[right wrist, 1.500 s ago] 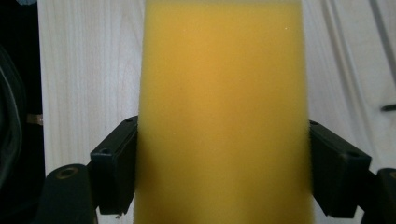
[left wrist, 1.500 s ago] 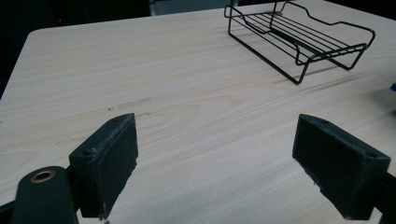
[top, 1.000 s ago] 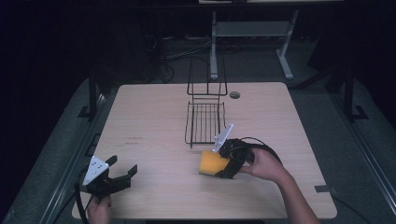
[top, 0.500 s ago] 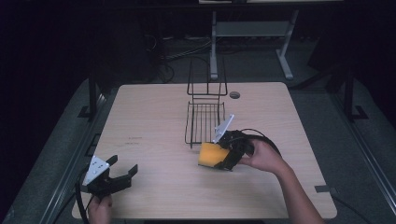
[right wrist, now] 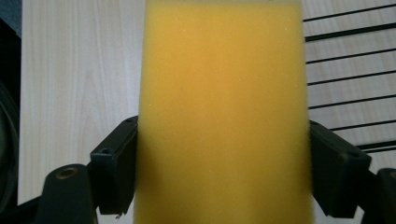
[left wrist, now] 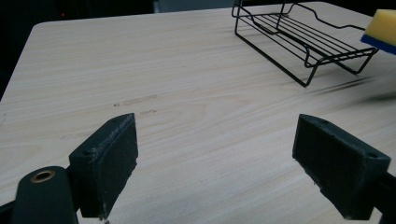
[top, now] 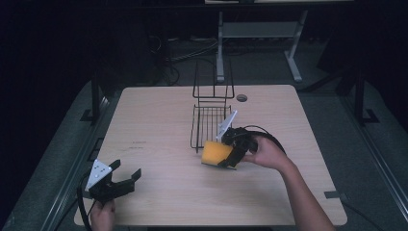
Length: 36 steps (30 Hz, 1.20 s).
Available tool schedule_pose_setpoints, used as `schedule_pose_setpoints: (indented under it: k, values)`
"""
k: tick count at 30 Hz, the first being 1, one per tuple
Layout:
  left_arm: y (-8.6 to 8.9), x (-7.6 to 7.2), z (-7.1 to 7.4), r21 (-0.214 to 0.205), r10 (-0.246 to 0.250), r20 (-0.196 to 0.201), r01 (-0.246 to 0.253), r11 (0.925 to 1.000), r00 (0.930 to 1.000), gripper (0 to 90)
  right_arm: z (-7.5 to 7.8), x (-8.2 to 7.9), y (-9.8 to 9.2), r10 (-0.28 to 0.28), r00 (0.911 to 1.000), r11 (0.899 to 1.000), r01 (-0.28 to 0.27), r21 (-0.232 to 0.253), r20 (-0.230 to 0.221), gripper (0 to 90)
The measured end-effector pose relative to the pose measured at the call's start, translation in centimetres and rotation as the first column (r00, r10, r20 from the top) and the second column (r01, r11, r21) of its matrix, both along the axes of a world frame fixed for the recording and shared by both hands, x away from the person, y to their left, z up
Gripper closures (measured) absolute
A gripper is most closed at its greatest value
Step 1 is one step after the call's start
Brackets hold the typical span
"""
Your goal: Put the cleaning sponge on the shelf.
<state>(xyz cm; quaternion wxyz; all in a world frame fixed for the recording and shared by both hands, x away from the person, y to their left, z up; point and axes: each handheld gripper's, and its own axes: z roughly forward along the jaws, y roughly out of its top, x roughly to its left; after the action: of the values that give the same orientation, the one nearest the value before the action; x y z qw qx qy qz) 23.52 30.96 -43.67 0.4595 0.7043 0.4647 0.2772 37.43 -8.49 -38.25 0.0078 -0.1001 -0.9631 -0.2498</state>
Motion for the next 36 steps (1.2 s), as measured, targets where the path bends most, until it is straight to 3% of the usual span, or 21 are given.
schedule_pose_setpoints:
  k: [36]
  values:
    - [0.0, -0.1, 0.0, -0.013, -0.008, -0.001, 0.008, 0.9999, 1.0000, 13.4, -0.5, 5.0, 2.3, -0.005, 0.9970, 1.000, 0.004, -0.020, -0.077, 21.6]
